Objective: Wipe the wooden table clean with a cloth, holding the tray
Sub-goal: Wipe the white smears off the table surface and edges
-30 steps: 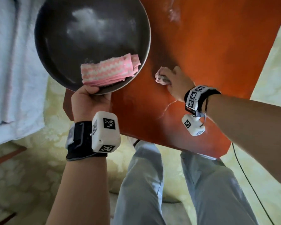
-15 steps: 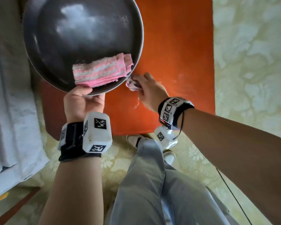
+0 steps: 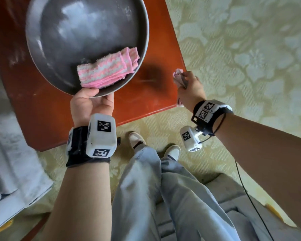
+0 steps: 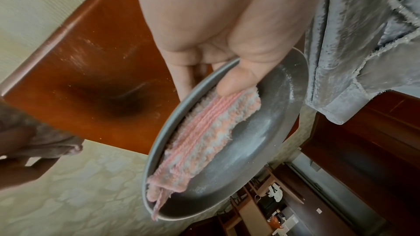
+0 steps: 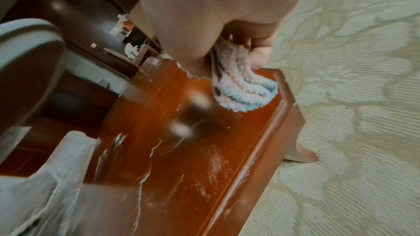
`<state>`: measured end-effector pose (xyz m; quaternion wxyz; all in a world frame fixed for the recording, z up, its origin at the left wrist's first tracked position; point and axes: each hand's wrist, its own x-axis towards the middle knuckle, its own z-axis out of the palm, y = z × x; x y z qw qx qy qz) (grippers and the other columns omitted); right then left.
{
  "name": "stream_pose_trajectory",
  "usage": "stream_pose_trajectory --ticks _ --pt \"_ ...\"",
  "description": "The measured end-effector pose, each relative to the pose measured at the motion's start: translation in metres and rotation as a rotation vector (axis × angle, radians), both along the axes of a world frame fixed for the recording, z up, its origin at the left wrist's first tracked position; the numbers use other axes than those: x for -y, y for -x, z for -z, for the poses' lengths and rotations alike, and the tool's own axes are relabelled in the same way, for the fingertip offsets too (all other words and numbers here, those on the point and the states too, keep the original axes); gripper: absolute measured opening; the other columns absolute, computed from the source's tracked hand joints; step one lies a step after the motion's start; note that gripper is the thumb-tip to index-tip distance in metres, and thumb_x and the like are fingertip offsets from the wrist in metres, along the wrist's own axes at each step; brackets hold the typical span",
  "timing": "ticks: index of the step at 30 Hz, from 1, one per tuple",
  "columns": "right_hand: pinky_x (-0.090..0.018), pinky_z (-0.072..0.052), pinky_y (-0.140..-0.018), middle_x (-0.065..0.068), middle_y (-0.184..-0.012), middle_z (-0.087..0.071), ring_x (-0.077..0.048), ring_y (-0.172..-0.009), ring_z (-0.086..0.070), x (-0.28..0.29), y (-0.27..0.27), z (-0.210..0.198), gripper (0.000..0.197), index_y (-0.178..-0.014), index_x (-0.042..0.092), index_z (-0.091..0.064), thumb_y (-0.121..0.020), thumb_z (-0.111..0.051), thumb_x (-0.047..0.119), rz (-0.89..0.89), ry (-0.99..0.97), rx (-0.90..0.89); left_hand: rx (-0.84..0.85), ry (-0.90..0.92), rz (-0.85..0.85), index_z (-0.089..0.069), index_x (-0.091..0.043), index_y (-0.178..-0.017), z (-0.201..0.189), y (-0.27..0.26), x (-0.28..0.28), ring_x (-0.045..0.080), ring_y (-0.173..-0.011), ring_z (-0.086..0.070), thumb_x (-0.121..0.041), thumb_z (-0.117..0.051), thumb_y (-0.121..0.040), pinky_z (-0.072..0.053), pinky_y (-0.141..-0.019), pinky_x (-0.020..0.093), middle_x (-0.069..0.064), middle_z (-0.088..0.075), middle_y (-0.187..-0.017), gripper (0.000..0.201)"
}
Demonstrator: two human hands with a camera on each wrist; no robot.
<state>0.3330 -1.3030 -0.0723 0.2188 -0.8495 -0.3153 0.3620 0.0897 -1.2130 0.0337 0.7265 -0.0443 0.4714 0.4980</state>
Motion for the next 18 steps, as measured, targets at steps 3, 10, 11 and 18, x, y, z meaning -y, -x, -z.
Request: stream_pose_trajectory --ticks 3,10,11,18 --pt "-0.032 -0.049 -0.076 -0.004 -0.113 -0.058 -0.021 -0.091 -0.059 0.013 -0.016 0.013 0.033 -0.126 0.027 -0.051 -0.093 -0.053 0.022 0.102 0.017 0.025 -0.029 0.006 0.002 -0.061 -0.001 -0.122 0.006 -0.002 0.007 0.032 -0.105 -0.070 0.011 -0.049 -0.063 -0.057 -0.092 0.042 0.014 -0.072 -0.103 0.061" --pt "-0.027 -0.041 -0.070 0.000 -0.110 -0.044 -0.018 -0.082 -0.051 0.014 -0.026 0.026 0.042 -0.127 0.024 -0.050 -0.089 -0.047 0.007 0.149 0.081 0.056 -0.011 0.015 0.020 -0.059 -0.002 -0.130 0.027 0.001 -0.003 0.033 -0.115 -0.065 0.011 -0.048 -0.063 -0.054 -0.096 0.045 0.016 -0.069 -0.112 0.068" --pt "-0.027 -0.040 -0.069 0.001 -0.111 -0.043 -0.018 -0.082 -0.050 0.013 -0.024 0.026 0.044 -0.128 0.023 -0.049 -0.087 -0.046 0.006 0.128 0.091 0.070 -0.013 0.017 0.030 -0.059 -0.002 -0.128 0.029 0.002 -0.004 0.032 -0.115 -0.065 0.011 -0.047 -0.063 -0.054 -0.096 0.044 0.015 -0.069 -0.113 0.067" --pt "-0.041 -0.049 -0.076 -0.011 -0.126 -0.040 -0.031 -0.086 -0.055 -0.002 0.003 0.036 0.051 -0.134 0.018 -0.038 -0.085 -0.044 0.003 0.015 0.203 0.155 -0.032 0.053 0.104 -0.055 0.001 -0.135 0.045 0.012 -0.020 0.033 -0.110 -0.068 0.009 -0.047 -0.065 -0.058 -0.089 0.042 0.016 -0.068 -0.116 0.071"
